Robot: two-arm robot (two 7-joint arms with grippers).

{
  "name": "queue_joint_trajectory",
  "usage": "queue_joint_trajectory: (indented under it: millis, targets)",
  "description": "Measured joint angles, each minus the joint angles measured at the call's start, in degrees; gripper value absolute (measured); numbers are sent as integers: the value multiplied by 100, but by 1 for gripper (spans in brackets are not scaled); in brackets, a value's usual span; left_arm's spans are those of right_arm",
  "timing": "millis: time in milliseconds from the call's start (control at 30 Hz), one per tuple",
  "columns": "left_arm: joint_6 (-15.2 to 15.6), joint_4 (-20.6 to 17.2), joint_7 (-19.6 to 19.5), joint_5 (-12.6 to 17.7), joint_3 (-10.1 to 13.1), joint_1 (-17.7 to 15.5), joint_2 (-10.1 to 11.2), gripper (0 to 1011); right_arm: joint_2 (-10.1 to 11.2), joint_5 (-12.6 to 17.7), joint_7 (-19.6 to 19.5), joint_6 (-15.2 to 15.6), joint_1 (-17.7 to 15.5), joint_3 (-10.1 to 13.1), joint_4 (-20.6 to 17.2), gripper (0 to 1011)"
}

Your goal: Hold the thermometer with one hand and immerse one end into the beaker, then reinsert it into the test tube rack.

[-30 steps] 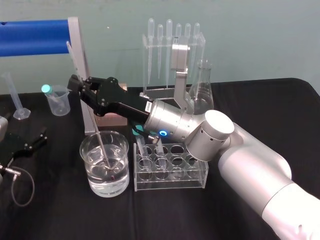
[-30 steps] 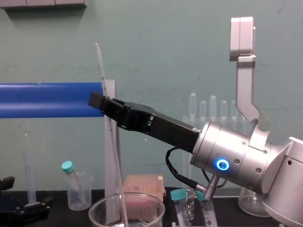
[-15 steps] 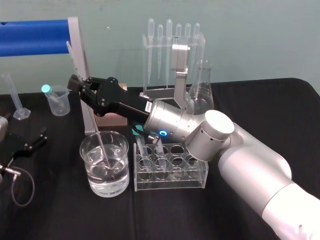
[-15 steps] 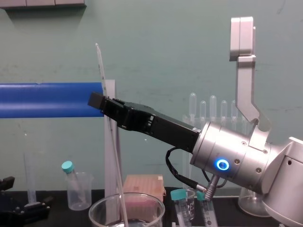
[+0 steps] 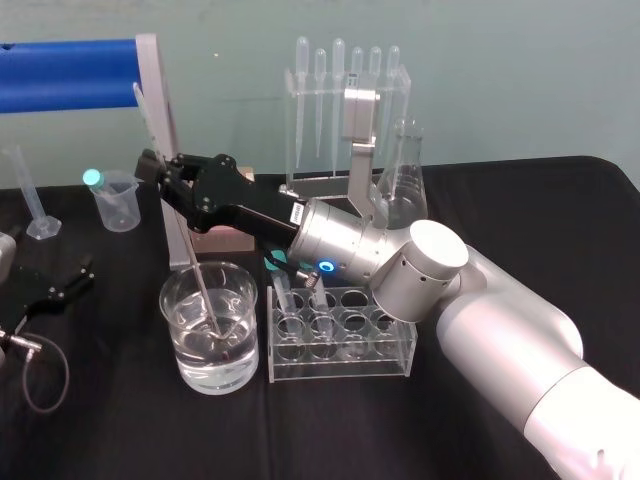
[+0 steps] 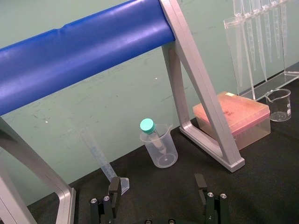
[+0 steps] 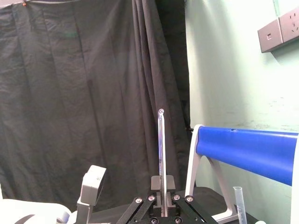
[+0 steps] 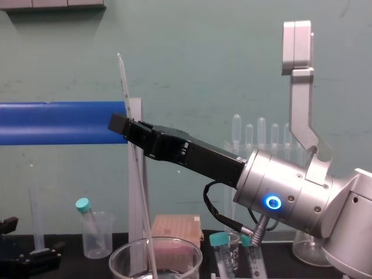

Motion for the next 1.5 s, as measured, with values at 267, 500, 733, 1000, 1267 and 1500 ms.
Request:
queue_joint_trajectory:
  millis: [267, 500, 733, 1000, 1267, 1500]
  targets:
    - [0, 0, 0, 0, 0, 0, 0, 1008, 0, 0, 0, 0, 0, 0, 0, 58]
    - [0, 0, 0, 0, 0, 0, 0, 1008, 0, 0, 0, 0, 0, 0, 0, 58]
    - [0, 0, 0, 0, 0, 0, 0, 1008, 0, 0, 0, 0, 0, 0, 0, 58]
    - [0, 0, 0, 0, 0, 0, 0, 1008, 0, 0, 0, 0, 0, 0, 0, 58]
    - [0, 0, 0, 0, 0, 0, 0, 1008, 0, 0, 0, 0, 0, 0, 0, 58]
    - [0, 0, 0, 0, 0, 0, 0, 1008, 0, 0, 0, 0, 0, 0, 0, 58]
